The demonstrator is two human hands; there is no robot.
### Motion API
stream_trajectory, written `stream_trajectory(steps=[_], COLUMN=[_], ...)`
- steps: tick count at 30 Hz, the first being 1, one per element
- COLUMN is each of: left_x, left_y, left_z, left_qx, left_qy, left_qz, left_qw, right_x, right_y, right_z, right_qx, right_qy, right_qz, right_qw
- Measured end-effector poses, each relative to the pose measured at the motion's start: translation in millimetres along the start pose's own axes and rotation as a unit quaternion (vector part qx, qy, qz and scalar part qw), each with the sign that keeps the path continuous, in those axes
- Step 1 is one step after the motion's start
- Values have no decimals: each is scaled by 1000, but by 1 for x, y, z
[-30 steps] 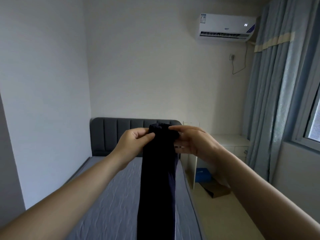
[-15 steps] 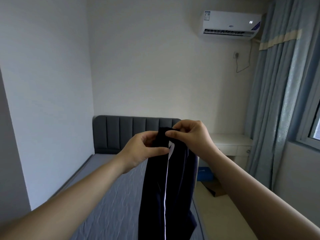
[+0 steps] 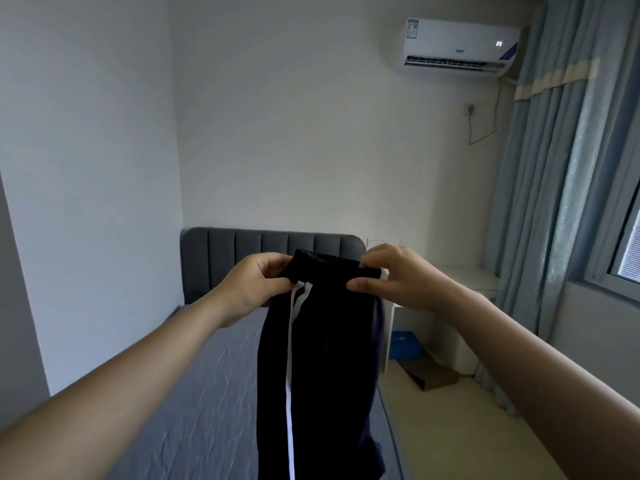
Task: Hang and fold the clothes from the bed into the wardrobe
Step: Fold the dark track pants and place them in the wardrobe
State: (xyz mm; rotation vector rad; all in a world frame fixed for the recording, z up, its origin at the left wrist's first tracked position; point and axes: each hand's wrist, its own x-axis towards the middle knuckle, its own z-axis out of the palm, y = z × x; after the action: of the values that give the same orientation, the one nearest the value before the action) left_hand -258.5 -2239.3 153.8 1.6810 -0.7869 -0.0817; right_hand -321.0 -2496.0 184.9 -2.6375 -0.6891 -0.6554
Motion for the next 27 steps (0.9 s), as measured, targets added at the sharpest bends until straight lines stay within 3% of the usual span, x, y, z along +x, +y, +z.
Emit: stream_trajectory(steps=[5,9,13,18,22,24,27], left_x=[-1,2,3,2,1,2,7], left_y=[4,5,7,3,5,9,17], left_z=[-5,-6,-9,-13,-13,-13,-6], left_qx=[110,150,148,144,121,96,66], left_qy=[-13,5,17,16,2,2,0], left_qz=[12,26,35,32,31,31,35], left_qw=[994,988,988,989,992,995,997], right_x=[0,-4,-1,3,8,10,11], right_y=[-12,-36,-36,-16,-9,-8,-5], right_z=[-5,5,6,-2,-3,2,13], right_qx=[-62,5,88,-154,-257,-245,-104], right_qy=[-2,22,4,12,38,79,170], right_qz=[-47,-111,-40,-75,-83,-52,52], right_qw=[997,994,995,985,962,965,979])
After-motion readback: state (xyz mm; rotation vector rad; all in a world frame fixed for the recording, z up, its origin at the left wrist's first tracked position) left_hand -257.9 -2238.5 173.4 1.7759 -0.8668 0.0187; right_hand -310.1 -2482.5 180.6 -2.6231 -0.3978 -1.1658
